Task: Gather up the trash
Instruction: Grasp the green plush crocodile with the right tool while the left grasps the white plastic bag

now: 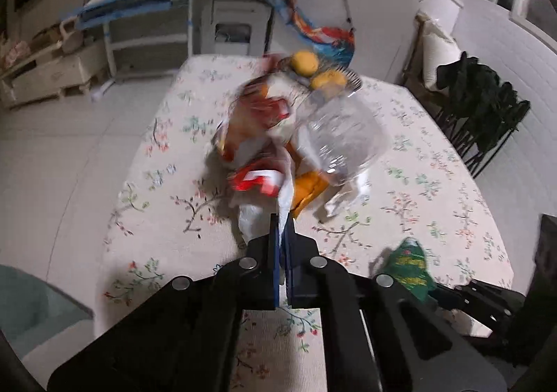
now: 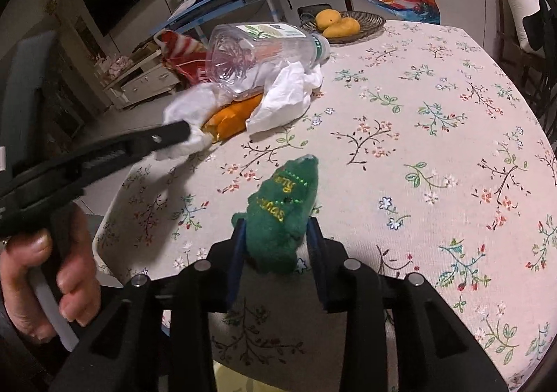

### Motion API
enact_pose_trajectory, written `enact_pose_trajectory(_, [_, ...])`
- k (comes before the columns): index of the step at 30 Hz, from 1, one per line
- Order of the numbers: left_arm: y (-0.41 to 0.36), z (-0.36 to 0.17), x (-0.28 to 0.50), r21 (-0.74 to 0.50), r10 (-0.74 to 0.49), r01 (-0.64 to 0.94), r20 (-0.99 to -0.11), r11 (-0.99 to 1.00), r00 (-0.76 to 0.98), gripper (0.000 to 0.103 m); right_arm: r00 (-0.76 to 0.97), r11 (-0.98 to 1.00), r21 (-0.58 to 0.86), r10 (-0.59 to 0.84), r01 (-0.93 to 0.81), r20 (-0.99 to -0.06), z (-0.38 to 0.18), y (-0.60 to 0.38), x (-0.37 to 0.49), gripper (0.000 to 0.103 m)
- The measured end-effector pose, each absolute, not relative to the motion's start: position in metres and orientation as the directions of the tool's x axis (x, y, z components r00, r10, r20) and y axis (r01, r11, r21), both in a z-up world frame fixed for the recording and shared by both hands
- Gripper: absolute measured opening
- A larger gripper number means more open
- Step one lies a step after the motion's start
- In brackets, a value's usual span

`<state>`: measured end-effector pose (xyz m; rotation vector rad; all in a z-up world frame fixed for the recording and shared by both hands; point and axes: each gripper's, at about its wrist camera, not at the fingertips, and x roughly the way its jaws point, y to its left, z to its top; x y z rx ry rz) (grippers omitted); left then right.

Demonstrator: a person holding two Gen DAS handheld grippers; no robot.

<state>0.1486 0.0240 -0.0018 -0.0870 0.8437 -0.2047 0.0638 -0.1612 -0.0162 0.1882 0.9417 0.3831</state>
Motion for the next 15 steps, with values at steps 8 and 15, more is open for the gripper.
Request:
enact_pose_trajectory(8, [0.052, 0.022, 0.11, -0.355, -0.426, 0.237, -0.701, 0.904, 0.573, 0.003, 0.538, 0.924, 0.292, 0.382, -0.248, -0.751, -0.016, -0.157, 0.06, 0.036])
enact_pose_trajectory(15, [0.068, 0.006, 0.081, -0.401, -0.448, 0.208, -0.729, 0.892, 0.518, 0.003, 0.542, 0.925, 0.284, 0.379, -0.253, -0.75, -0.015, -0.155, 0.056, 0.039])
